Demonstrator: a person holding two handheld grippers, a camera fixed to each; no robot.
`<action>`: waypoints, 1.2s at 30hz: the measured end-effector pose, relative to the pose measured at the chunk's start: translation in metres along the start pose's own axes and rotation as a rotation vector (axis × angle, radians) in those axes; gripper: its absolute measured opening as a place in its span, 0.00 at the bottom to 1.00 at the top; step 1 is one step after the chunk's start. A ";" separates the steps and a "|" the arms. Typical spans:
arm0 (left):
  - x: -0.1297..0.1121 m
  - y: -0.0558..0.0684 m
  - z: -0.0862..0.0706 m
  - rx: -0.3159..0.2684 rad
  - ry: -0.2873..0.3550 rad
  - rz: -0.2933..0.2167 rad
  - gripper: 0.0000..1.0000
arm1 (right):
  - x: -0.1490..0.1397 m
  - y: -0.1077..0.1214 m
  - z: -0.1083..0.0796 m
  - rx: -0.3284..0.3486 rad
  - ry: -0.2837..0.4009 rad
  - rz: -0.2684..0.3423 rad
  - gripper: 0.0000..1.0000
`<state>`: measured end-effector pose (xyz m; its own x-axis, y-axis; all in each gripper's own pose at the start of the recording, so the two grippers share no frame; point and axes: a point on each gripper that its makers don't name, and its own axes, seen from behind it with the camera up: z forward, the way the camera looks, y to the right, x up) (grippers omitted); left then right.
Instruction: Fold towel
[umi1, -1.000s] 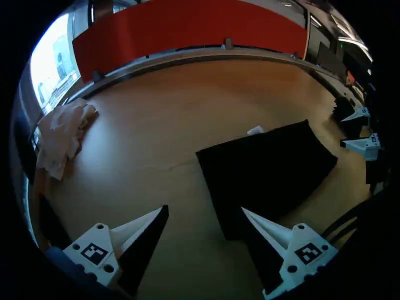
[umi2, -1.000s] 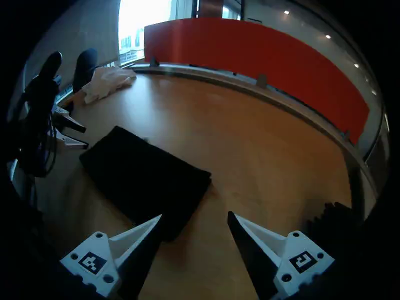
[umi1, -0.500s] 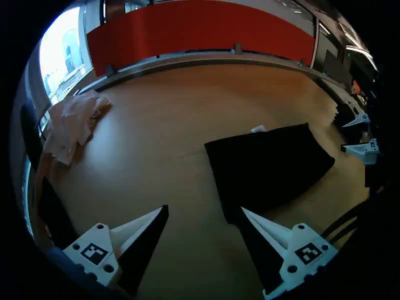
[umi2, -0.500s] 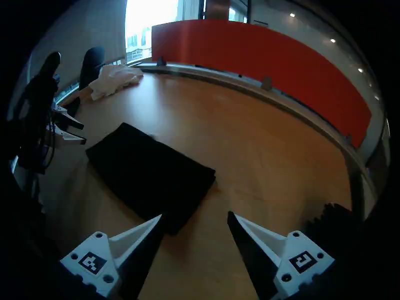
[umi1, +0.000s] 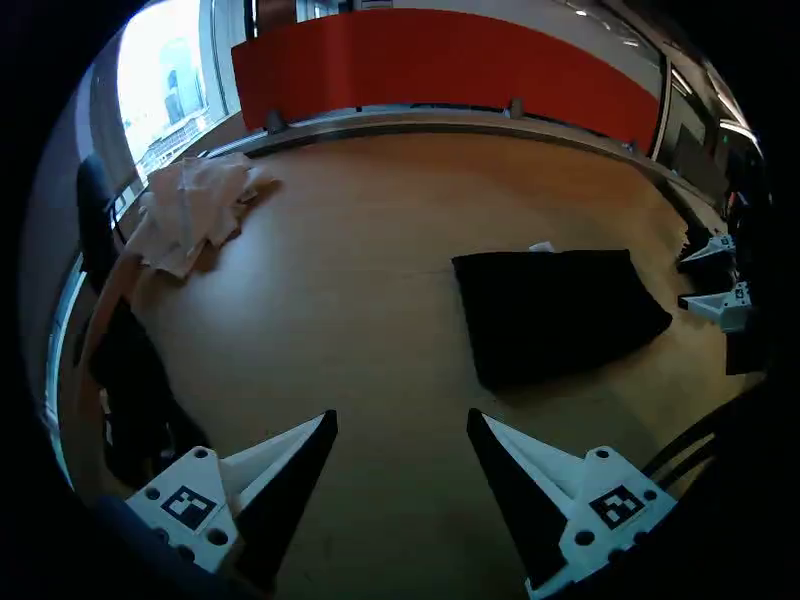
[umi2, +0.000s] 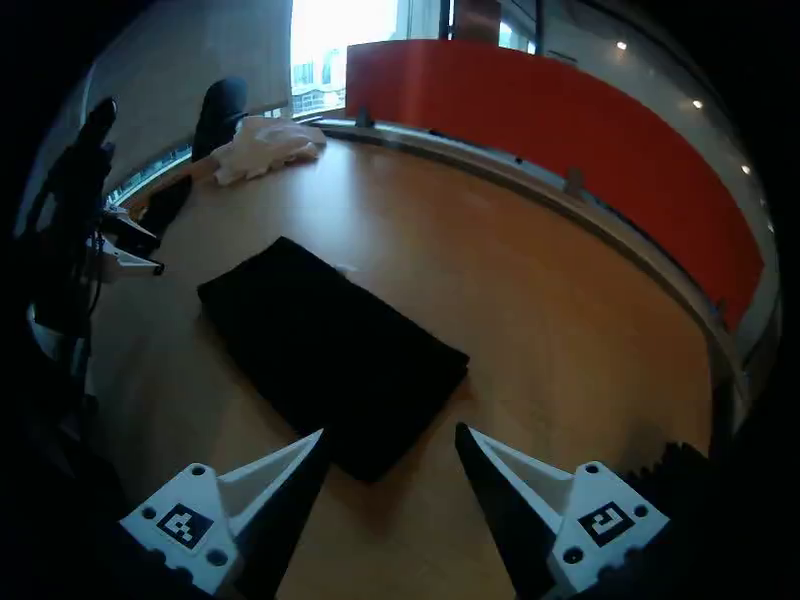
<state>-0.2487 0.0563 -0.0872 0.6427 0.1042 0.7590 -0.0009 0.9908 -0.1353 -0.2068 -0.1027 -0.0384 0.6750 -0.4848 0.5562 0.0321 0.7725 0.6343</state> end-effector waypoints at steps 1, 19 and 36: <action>-0.002 -0.001 -0.002 0.004 0.000 -0.005 0.96 | 0.000 0.000 0.000 0.003 -0.001 -0.005 0.91; -0.027 -0.011 -0.031 0.050 0.008 -0.064 0.97 | -0.017 -0.012 0.005 0.067 -0.050 -0.071 0.91; -0.038 -0.012 -0.040 0.057 0.006 -0.088 0.96 | -0.043 -0.016 0.009 0.103 -0.123 -0.100 0.57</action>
<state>-0.2423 0.0373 -0.1401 0.6471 0.0163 0.7622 0.0125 0.9994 -0.0320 -0.2432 -0.0975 -0.0676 0.5764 -0.6083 0.5457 0.0146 0.6753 0.7374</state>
